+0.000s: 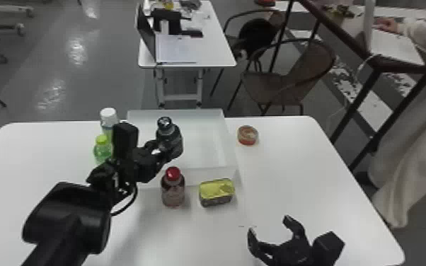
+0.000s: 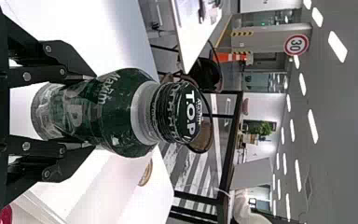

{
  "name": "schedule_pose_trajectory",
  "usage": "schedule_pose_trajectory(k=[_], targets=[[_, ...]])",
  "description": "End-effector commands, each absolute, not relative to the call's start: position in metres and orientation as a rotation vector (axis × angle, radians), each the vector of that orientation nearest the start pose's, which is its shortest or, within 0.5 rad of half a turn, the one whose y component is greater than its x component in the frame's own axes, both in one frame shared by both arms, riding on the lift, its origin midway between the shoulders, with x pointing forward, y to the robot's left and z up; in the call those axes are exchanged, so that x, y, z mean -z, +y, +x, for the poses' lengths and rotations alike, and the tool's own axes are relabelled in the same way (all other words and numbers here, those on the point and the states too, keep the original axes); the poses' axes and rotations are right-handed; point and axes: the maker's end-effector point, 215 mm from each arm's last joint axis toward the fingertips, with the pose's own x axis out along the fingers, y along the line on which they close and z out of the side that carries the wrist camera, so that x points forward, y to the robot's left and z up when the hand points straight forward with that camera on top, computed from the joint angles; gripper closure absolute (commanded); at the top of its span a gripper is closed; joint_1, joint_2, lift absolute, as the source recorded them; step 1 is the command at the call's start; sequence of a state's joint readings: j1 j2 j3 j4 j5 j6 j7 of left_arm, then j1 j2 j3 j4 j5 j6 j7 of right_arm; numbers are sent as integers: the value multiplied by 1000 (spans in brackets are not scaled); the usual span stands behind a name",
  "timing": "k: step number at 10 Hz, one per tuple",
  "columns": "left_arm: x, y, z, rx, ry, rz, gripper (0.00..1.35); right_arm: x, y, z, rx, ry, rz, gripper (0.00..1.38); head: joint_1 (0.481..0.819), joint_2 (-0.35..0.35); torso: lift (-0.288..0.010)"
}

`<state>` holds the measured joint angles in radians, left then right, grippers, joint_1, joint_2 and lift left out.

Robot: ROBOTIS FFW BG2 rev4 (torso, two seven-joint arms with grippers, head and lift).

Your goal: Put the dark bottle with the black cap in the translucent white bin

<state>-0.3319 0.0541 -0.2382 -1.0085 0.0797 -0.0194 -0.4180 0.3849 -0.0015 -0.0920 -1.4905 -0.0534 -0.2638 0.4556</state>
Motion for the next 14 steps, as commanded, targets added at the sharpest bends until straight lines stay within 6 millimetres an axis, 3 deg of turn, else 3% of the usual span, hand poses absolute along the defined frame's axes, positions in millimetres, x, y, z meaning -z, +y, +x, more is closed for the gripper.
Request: schedule_pose_trajectory(k=[1,2,3,4,5,10,12,14], targets=[[458,75,636,579,281,-7,911,498,-189,417,-348,190,70,139,695,-134,-34],[458,83,643,572,294,14,837,498,-189,417,-348,190,70,139,695,-129,-34],[453,87,650,567,292,38,651,498,-189,417,-348,190,70,139,695,-117,-34],[443,91,656,553,265,33,593,498,-189,417,-348,190,70,139,695,-113,-34],[440,95,659,542,261,10,375,499,-189,417,-347,191,71,139,695,-106,-34],[418,100,648,536,176,-35,272,497,-188,416,-351,187,73,139,695,-99,-34],[398,141,626,421,85,-31,260,496,-188,416,-353,185,69,139,695,-83,-34],[393,197,579,229,7,-54,260,493,-188,416,-351,181,67,139,695,-45,-34]])
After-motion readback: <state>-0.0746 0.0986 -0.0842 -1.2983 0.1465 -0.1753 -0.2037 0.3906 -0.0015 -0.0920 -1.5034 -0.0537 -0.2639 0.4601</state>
